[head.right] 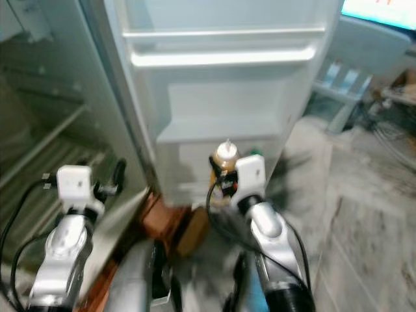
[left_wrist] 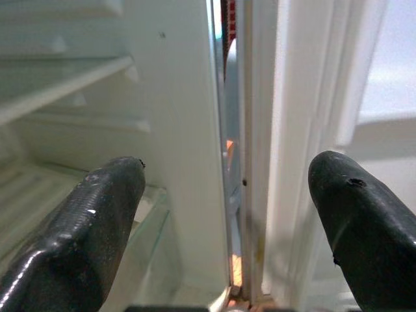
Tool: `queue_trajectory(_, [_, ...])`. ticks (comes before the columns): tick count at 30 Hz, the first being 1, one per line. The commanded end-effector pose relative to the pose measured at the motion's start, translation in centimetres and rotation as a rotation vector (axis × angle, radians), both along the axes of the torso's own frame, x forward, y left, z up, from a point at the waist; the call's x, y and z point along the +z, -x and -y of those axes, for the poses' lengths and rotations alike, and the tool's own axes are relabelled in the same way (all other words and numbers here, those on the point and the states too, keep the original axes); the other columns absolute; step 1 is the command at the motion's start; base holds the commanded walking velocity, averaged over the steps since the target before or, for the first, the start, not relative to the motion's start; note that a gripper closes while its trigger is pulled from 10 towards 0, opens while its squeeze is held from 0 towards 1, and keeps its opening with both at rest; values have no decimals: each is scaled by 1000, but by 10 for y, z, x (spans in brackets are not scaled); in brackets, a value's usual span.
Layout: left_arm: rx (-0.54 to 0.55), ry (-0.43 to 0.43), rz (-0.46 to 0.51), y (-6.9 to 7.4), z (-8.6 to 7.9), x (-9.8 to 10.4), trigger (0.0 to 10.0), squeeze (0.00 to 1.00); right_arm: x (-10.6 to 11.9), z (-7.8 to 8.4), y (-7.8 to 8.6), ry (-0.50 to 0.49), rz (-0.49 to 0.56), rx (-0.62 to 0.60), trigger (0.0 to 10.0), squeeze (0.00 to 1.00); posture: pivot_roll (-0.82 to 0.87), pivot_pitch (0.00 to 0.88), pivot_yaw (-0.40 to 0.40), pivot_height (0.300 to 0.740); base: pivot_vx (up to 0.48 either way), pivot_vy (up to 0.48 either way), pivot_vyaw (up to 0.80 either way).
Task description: Restocking fridge
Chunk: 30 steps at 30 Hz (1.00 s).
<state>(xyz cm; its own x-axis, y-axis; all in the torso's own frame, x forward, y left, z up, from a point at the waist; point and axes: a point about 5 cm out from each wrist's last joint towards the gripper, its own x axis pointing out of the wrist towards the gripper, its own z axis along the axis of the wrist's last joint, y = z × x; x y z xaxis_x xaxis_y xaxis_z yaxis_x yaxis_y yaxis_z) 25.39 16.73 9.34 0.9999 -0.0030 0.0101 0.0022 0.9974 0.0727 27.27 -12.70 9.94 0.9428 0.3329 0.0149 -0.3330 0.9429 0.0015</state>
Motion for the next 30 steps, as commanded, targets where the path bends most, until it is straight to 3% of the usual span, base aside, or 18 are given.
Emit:
queue_trajectory(1, [4, -18, -15, 2, -3, -1, 10000, 0, 7, -1, -2, -14, 25, 4, 10000, 0, 98, 57, 16, 565, 0, 0, 0])
queue_trajectory(13, [-54, -30, -14, 6, 3, 9, 10000, 0, 15, -2, -12, 32, 69, 36, 10000, 0, 116, 150, 33, 565, 0, 0, 0])
queue_trajectory(21, [-79, -45, -31, 16, 1, 15, 10000, 0, 30, 9, -44, 170, 159, -32, 10000, 0, 151, 216, 50, 565, 0, 0, 0])
queue_trajectory(30, [-86, -49, -54, 31, -1, 22, 10000, 0, 42, 9, -59, 263, 271, -48, 10000, 0, 190, 275, 62, 565, 0, 0, 0])
